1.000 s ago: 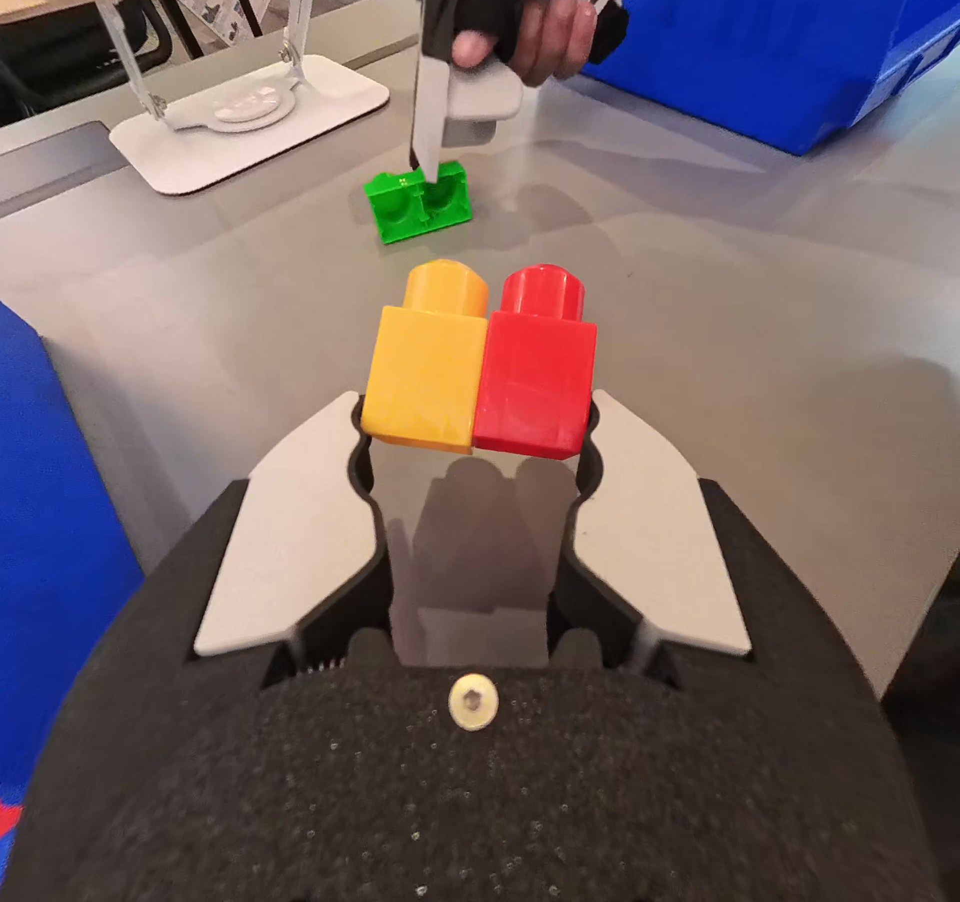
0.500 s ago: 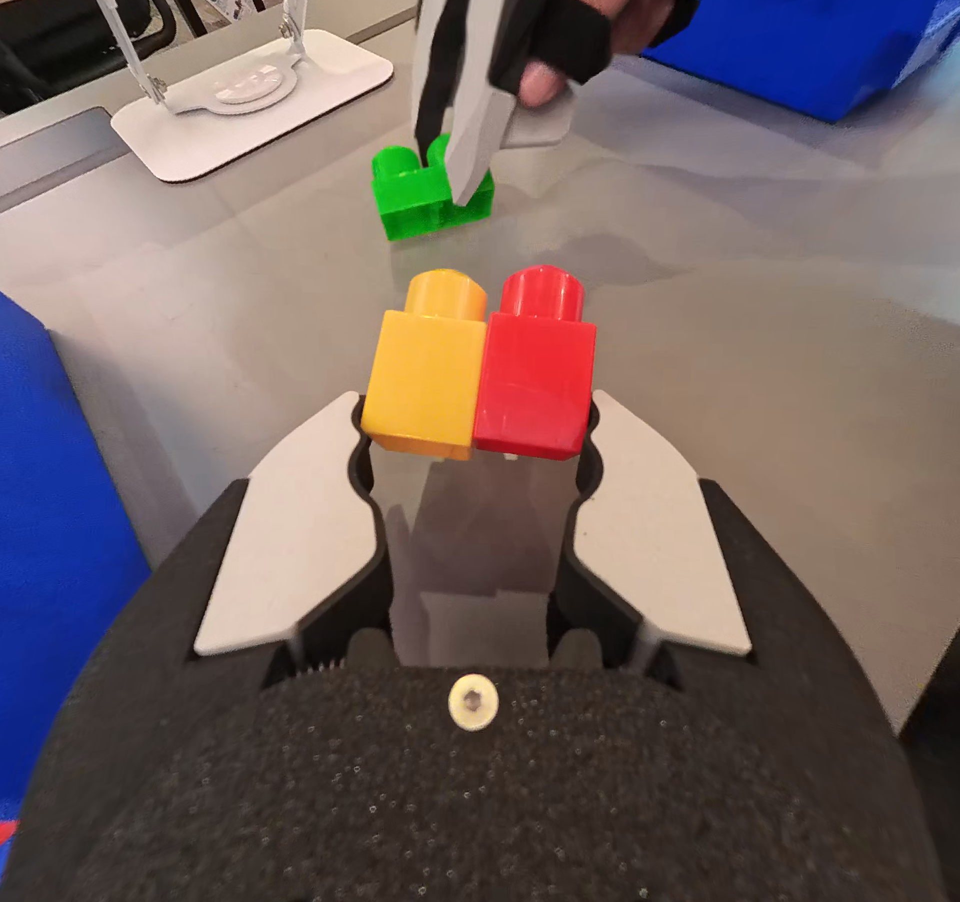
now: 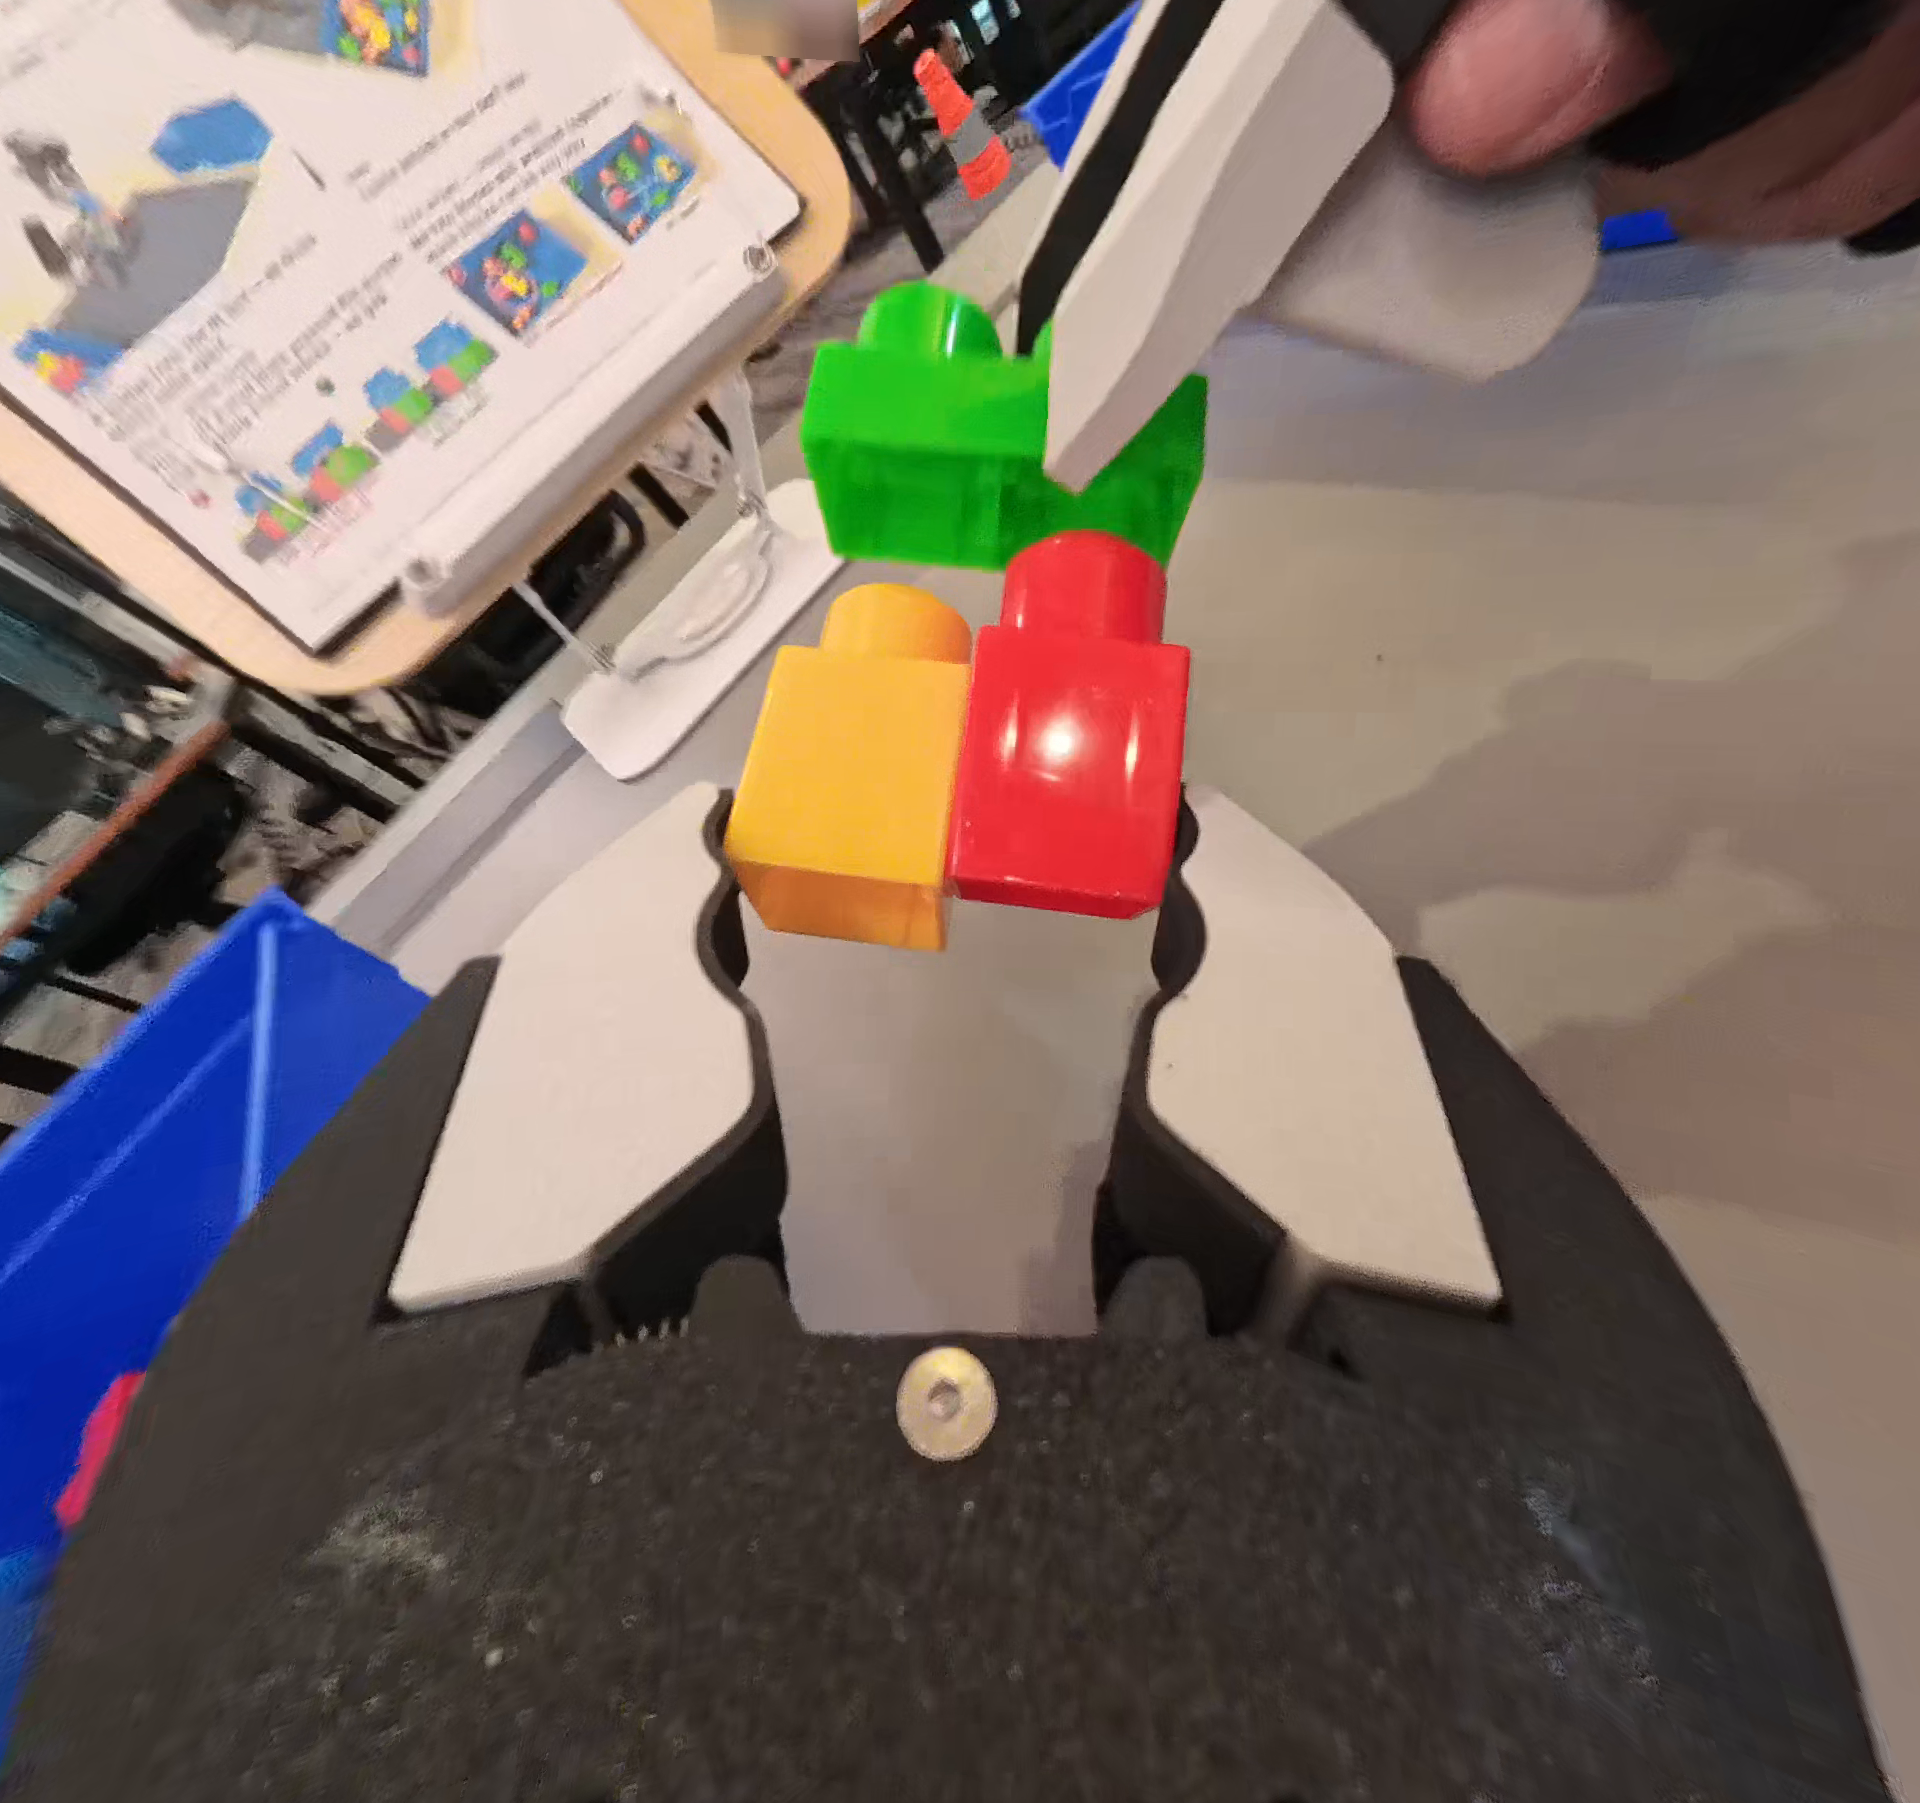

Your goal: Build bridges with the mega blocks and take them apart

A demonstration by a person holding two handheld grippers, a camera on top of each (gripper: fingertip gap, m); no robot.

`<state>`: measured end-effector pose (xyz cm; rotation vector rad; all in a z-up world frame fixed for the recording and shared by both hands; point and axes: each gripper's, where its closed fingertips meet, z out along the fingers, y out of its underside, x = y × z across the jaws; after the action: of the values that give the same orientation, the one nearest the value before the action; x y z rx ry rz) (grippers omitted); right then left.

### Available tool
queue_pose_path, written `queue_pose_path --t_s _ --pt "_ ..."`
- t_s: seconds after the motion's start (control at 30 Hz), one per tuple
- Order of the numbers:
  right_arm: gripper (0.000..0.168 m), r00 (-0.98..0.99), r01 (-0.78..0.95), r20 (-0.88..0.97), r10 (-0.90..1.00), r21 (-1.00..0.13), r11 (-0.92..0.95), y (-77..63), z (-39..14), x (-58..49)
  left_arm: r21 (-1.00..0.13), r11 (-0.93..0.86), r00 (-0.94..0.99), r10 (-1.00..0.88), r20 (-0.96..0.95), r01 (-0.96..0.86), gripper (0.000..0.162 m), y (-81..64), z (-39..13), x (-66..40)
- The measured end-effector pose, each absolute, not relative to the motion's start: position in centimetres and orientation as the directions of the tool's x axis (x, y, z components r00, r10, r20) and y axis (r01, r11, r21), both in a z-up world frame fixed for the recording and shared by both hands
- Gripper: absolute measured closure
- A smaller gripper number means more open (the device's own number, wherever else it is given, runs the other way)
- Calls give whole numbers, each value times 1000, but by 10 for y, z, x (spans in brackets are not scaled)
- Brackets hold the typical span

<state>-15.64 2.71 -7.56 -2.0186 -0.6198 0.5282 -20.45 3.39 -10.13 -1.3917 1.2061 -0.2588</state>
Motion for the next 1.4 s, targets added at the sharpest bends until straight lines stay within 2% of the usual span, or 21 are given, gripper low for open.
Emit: queue_pose_path --t_s 0.1,0.17,0.43,0.57,0.83,1.13,1.2,1.27,1.3,1.33,1.37,1.4 --pt "124 796 248 -99 597 -847 -471 18 -82 -148 -782 322 413 -708 -573 -534 85 29 -100 -196" --pt "124 786 200 -151 600 -856 -477 11 -76 -147 -764 358 394 -694 -602 -537 86 24 -98 -192" --pt "124 757 164 -218 615 -849 -503 1 -86 -151 -754 402 350 -705 -617 -520 86 9 -98 -177" --pt "124 710 89 -312 631 -849 -520 0 -91 -152 -766 394 333 -730 -597 -508 86 7 -102 -177" --pt "125 754 117 -218 619 -883 -454 5 -95 -153 -785 330 348 -759 -551 -524 86 15 -114 -180" --pt "126 769 73 -227 597 -897 -435 7 -100 -149 -815 251 364 -798 -480 -523 86 17 -124 -178" --pt "139 757 27 -253 603 -909 -415 6 -93 -146 -813 217 373 -805 -462 -540 86 20 -130 -178" --pt "168 587 -37 -351 729 -912 -409 -15 -68 -169 -769 176 350 -813 -466 -615 87 27 -149 -178" --pt "168 597 19 -281 751 -931 -364 -18 -63 -178 -754 216 336 -796 -504 -620 87 27 -145 -176" --pt "168 698 129 -130 704 -945 -302 -9 -61 -166 -755 254 358 -760 -543 -605 88 31 -137 -177" --pt "168 748 156 -75 659 -946 -285 -1 -58 -149 -771 236 361 -777 -516 -592 88 31 -139 -179" --pt "168 735 34 -182 653 -952 -304 1 -45 -136 -782 188 364 -804 -470 -594 88 32 -142 -181"
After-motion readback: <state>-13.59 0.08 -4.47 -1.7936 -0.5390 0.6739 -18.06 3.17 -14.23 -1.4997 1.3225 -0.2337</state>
